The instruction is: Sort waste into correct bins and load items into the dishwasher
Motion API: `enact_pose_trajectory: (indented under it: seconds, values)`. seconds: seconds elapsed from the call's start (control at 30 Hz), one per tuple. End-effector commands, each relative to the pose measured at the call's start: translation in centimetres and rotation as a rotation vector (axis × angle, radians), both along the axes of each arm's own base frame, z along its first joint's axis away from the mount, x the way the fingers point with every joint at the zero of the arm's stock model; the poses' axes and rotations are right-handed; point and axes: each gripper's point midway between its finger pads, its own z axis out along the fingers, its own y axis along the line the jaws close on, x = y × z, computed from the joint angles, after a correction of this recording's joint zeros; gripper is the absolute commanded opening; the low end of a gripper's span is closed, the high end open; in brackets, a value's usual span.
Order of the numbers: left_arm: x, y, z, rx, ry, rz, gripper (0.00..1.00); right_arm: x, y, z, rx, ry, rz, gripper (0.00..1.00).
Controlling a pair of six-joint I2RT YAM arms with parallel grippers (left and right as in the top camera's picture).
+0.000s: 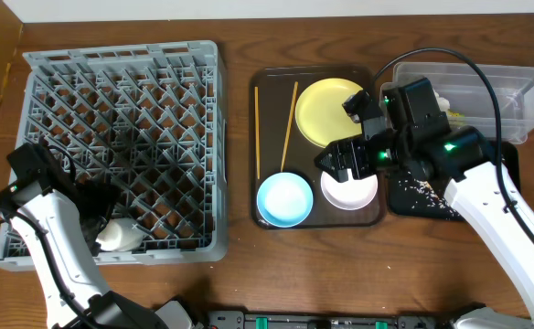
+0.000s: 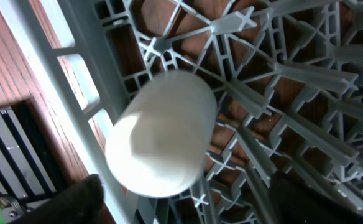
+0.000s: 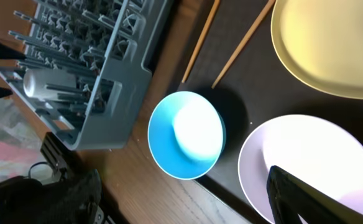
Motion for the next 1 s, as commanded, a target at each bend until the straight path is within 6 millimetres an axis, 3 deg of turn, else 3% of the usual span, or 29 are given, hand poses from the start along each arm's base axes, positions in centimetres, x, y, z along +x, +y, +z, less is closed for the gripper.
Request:
enact_pose_trajectory:
  seconds: [0.0,0.17,0.3,0.43,0.57,0.7,0.83,0.97]
  values:
    - [-0.1,-0.1,-0.1,-0.009,-0.004,0.007,0.94,-0.3,0.2,0.1,-0.004,-0.010,0.019,0.83]
    - [1.8,-1.9,1.0,-0.090,-0.110,-0.117,0.95,-0.3,0.3,0.2,-0.005,-0.019,0.026,0.84]
    - [3.9,-4.7,3.8,-0.131,-0.255,-0.321,0.95,0.6,-0.4,-0.1,-0.054,-0.068,0.011,0.84]
    - [5.7,-9.5,6.8,-0.112,-0.390,-0.643,0.95,2.6,-3.3,-1.4,-0.214,-0.107,-0.143,0.80]
    - [5.9,-14.8,8.6,-0.045,-0.439,-0.984,0.94,4.2,-5.7,-1.8,-0.318,-0.143,-0.279,0.77]
    - [5.3,-19.3,9.3,-0.009,-0.454,-1.238,0.95,4.5,-5.3,-2.0,-0.310,-0.144,-0.275,0.69]
    - [4.7,-20.8,9.0,0.049,-0.402,-1.344,1.00,4.0,-3.9,-2.4,-0.294,-0.131,-0.232,0.53]
    - [4.5,-22.0,8.9,0.045,-0.397,-1.394,0.99,3.6,-1.7,-3.6,-0.293,-0.119,-0.195,0.49]
